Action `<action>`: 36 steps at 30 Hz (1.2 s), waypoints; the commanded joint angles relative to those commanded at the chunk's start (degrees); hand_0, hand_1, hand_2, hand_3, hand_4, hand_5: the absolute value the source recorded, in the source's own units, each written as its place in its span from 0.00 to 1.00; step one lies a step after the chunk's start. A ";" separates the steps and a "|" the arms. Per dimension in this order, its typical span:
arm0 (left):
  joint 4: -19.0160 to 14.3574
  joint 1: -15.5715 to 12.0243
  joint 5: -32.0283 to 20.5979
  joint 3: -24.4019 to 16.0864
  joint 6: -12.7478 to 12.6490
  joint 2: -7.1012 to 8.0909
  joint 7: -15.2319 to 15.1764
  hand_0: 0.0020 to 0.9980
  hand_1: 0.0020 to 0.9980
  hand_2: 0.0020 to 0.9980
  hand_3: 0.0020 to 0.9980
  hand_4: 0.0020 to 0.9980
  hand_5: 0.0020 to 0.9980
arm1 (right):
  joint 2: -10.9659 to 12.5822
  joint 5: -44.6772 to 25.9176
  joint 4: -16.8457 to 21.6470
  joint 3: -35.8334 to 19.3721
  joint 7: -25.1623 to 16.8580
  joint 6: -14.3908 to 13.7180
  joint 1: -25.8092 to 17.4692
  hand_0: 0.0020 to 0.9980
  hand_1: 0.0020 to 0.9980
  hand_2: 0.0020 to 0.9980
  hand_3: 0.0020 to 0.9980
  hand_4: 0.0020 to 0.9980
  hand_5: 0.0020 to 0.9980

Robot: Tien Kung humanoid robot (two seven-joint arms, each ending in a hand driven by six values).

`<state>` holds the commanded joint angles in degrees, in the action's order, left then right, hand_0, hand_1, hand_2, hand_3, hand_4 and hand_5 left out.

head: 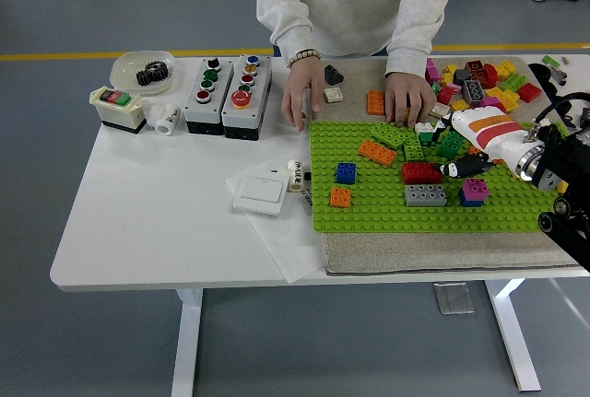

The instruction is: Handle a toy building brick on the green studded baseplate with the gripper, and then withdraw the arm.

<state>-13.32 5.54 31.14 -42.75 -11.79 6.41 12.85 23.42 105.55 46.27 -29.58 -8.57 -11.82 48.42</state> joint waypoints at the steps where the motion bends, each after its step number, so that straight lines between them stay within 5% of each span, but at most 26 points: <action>1: 0.00 0.01 0.01 -0.01 -0.01 0.02 -0.01 0.80 0.85 0.84 0.74 0.80 0.67 | -0.12 -0.12 0.20 0.09 0.32 0.30 0.17 0.68 0.65 0.70 0.59 0.85 0.28; 20: 0.01 0.42 -0.63 0.37 -0.28 0.16 -0.28 0.80 0.85 0.84 0.74 0.80 0.67 | -2.05 1.68 2.17 4.43 4.00 5.45 2.54 0.67 0.65 0.69 0.60 0.87 0.27; 36: -0.03 0.53 -0.59 0.36 -0.32 0.23 -0.23 0.80 0.85 0.84 0.73 0.80 0.67 | -2.76 2.50 0.38 5.61 5.13 7.06 2.50 0.65 0.63 0.66 0.60 0.87 0.27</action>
<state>-13.35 6.06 30.55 -42.39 -12.11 6.64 12.63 20.65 108.04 46.65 -23.96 -3.45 -4.76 50.92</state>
